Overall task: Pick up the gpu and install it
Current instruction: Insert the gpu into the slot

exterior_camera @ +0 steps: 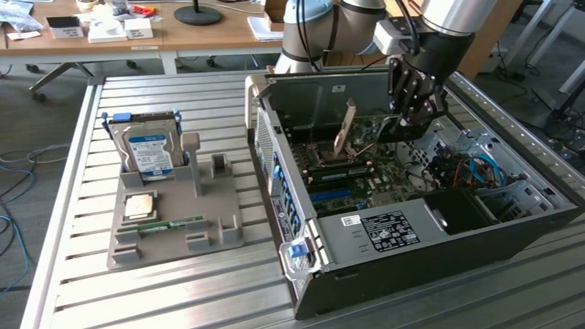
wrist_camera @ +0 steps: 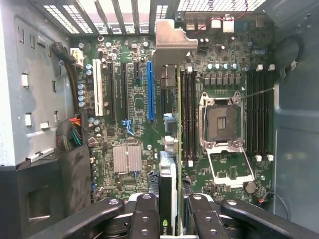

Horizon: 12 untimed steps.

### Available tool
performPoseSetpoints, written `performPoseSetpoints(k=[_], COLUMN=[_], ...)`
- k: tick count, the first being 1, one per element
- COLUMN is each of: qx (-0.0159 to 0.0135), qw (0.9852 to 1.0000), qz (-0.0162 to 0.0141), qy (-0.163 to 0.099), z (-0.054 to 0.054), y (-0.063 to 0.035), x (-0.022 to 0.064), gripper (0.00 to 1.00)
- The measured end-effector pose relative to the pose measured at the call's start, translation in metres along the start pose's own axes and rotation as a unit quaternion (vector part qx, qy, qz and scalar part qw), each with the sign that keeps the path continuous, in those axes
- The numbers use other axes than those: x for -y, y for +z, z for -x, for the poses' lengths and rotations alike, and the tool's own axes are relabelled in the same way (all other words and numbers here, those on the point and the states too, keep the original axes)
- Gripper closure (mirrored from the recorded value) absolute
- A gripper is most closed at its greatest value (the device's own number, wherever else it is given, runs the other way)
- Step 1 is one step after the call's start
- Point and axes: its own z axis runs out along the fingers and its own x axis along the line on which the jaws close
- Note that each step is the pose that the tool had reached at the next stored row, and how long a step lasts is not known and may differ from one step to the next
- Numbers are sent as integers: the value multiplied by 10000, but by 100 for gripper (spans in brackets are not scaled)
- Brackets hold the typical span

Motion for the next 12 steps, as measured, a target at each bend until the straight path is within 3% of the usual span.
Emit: performPoseSetpoints(k=[12], qx=[-2], qw=[10000], qz=[1], qy=[-5], z=[-18], y=[56], x=[-50], gripper=[73])
